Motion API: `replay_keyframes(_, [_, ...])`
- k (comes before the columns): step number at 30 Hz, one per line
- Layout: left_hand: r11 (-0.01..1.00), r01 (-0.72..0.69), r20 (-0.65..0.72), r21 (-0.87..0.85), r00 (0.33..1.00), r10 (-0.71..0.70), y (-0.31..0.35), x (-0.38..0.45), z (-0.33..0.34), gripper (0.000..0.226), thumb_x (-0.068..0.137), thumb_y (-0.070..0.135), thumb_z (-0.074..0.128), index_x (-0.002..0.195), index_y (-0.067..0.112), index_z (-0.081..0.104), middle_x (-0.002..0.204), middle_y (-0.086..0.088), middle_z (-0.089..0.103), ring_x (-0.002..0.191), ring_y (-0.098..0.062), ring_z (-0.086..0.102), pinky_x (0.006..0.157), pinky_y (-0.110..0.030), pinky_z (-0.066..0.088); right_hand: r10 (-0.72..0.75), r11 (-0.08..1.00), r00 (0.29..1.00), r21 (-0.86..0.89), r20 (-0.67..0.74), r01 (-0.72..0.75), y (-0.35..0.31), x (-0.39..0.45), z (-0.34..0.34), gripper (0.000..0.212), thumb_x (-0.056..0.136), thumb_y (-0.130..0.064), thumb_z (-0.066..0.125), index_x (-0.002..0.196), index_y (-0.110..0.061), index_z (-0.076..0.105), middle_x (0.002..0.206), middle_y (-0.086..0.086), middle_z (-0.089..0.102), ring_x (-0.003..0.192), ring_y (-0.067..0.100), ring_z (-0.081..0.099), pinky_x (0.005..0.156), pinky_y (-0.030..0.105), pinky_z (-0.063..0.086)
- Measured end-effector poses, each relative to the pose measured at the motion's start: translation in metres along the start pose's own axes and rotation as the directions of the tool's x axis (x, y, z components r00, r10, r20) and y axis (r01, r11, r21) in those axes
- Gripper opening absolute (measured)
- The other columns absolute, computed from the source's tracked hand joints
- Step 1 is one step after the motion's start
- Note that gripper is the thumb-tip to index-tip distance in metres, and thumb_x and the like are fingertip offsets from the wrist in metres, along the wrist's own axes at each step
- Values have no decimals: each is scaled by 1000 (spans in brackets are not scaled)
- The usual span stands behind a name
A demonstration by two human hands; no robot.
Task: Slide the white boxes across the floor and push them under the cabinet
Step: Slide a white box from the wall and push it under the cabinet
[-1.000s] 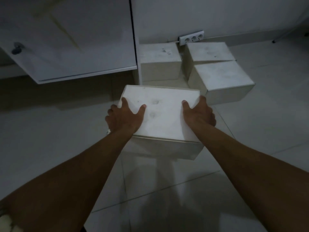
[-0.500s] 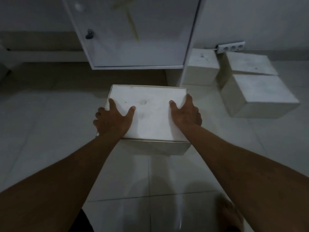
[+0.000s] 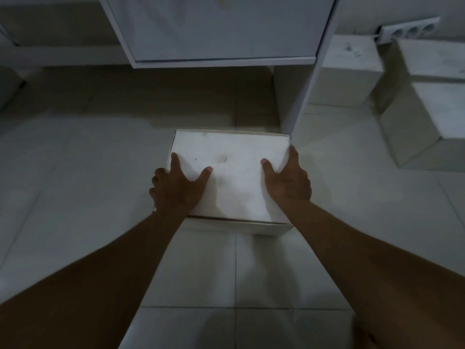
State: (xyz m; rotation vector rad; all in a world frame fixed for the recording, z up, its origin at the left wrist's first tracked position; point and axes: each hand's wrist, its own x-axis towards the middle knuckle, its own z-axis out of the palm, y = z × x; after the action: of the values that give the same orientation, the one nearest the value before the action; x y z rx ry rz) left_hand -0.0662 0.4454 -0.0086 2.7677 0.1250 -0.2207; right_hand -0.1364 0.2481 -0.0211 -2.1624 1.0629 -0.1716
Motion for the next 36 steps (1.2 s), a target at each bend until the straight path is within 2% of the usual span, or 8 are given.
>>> replay_keyframes(5, [998, -46, 17, 41, 999, 45, -7, 10, 14, 99, 75, 83, 44, 153, 27, 15, 141, -22, 36, 128, -40, 38, 105, -50, 30, -14, 1000, 1000, -10, -24, 14, 13, 3, 13, 77, 89, -63, 50, 152, -31, 18, 139, 12, 52, 120, 36, 53, 97, 42, 40])
replay_keyframes(9, [985, -138, 16, 102, 990, 137, -8, 2, 12, 101, 74, 86, 37, 153, 28, 13, 157, -20, 15, 143, -37, 18, 114, -54, 18, -138, 990, 990, -19, -23, 138, 9, 3, 17, 71, 95, -50, 48, 154, -25, 17, 160, 6, 22, 144, 28, 25, 111, 46, 28])
replay_keyframes(14, [740, -663, 266, 116, 738, 620, -3, -20, 14, 112, 66, 96, 30, 154, 33, 4, 163, 1, -9, 149, -17, -10, 120, -49, 0, -530, 799, 844, -286, 82, 529, -8, 22, 13, 63, 97, -46, 43, 152, -20, 25, 161, 9, 14, 149, 27, 8, 119, 50, 10])
replay_keyframes(21, [588, -801, 359, 111, 584, 728, -24, -5, 4, 112, 63, 94, 40, 154, 39, 4, 162, 8, -11, 147, -9, -14, 119, -36, -5, -543, 677, 793, -414, 277, 609, -17, 52, 25, 71, 95, -65, 22, 154, -25, 19, 163, 6, 10, 149, 25, 2, 119, 52, -1])
replay_keyframes(26, [575, -811, 386, 109, 567, 727, -25, 8, -2, 101, 67, 88, 45, 151, 47, 6, 161, 17, -11, 144, 0, -20, 112, -24, -11, -582, 673, 795, -447, 172, 589, -14, 51, 25, 71, 93, -66, 27, 150, -23, 31, 153, 6, 34, 144, 26, 22, 118, 53, 9])
replay_keyframes(29, [626, -779, 416, 42, 583, 698, -23, 19, -9, 96, 66, 84, 49, 148, 54, 10, 159, 25, -8, 145, 0, -14, 117, -32, -4, -561, 701, 818, -450, 131, 553, -9, 49, 23, 71, 93, -65, 30, 149, -20, 33, 150, 9, 36, 141, 29, 26, 117, 52, 11])
replay_keyframes(33, [715, -696, 414, 68, 672, 614, -19, 36, -20, 88, 70, 65, 65, 147, 50, 24, 160, 20, 4, 148, -7, -1, 120, -46, 16, -488, 770, 872, -459, 24, 444, 6, 49, 14, 74, 90, -69, 34, 145, -19, 38, 140, 15, 44, 128, 33, 38, 111, 47, 26])
replay_keyframes(36, [784, -611, 262, 109, 778, 570, -14, 39, -18, 72, 81, 43, 72, 144, 38, 39, 162, 4, 11, 149, -17, 8, 119, -42, 18, -420, 823, 901, -463, -106, 329, 15, 39, 11, 75, 89, -68, 38, 142, -16, 43, 130, 16, 50, 115, 34, 44, 95, 45, 35])
